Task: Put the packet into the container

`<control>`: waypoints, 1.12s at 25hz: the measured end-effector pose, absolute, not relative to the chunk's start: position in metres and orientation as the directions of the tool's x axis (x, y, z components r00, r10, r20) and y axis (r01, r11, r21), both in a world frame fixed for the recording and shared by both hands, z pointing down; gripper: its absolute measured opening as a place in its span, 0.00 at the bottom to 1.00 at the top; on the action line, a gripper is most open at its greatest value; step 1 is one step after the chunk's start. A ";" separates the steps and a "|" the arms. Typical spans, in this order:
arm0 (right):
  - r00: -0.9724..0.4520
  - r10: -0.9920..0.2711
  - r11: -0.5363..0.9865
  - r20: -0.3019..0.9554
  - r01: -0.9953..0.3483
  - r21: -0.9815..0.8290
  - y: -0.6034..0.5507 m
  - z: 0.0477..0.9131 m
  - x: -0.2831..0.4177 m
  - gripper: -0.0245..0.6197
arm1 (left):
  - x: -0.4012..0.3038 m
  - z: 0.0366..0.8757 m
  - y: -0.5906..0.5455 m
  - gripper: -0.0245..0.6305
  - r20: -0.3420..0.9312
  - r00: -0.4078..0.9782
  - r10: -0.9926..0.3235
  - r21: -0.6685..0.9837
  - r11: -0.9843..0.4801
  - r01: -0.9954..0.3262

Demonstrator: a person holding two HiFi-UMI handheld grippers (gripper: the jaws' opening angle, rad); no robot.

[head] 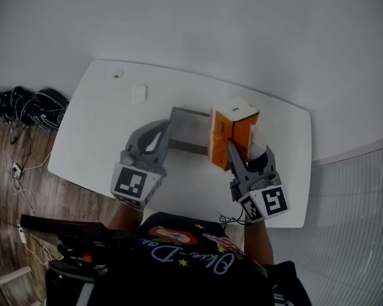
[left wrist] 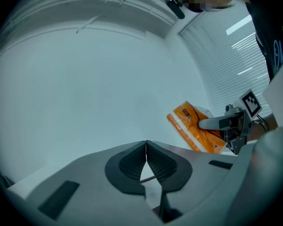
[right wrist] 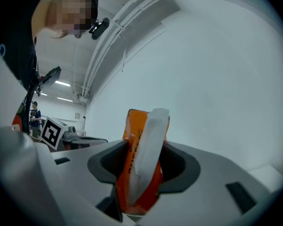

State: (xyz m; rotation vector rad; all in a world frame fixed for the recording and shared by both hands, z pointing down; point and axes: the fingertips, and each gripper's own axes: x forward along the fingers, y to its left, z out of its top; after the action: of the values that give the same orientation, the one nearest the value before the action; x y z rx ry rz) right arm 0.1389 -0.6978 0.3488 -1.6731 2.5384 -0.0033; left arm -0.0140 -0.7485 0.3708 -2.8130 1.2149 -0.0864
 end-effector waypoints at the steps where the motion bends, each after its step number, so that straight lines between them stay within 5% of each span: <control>1: -0.387 -0.918 0.392 -0.082 -0.918 -0.057 -0.698 0.348 0.144 0.35 | -0.012 0.370 -0.750 0.05 0.025 0.681 -0.732 -0.093 -0.680 -0.728; 16: -0.593 -0.802 0.596 0.076 -0.784 0.176 -0.767 0.358 0.130 0.35 | -0.015 0.358 -0.779 0.05 0.041 0.619 -0.785 -0.085 -0.620 -0.780; 28: -0.690 -0.609 0.789 0.390 -0.578 0.209 -0.810 0.439 0.084 0.36 | -0.028 0.364 -0.788 0.05 0.052 0.586 -0.808 -0.084 -0.589 -0.804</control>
State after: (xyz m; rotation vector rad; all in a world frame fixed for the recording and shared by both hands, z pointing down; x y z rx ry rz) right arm 0.0839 -0.8098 0.4393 -1.1923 3.3889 0.1280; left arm -0.0276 -0.7877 0.3639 -2.7524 1.3999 -0.1311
